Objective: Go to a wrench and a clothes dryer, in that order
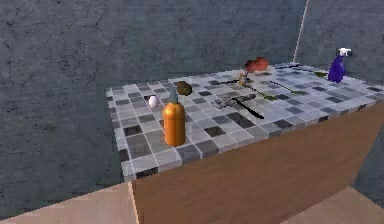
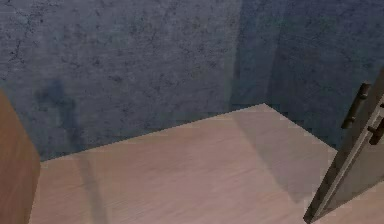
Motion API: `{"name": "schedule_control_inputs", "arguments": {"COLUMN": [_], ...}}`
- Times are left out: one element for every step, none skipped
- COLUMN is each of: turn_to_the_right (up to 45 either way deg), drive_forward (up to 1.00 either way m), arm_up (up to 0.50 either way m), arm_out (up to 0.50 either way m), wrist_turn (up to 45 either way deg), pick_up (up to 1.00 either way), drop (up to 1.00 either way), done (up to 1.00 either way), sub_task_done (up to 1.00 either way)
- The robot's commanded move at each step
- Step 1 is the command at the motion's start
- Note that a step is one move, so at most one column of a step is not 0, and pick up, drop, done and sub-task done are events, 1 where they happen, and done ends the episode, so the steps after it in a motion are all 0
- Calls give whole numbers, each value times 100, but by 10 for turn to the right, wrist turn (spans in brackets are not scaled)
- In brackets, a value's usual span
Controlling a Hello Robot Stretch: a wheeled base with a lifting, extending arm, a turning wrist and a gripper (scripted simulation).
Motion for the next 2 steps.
{"name": "schedule_control_inputs", "arguments": {"turn_to_the_right": [120,0], "drive_forward": [0,0], "arm_up": [0,0], "arm_out": [0,0], "wrist_turn": [0,0], "pick_up": [0,0], "drop": [0,0], "done": [0,0], "sub_task_done": [0,100]}}
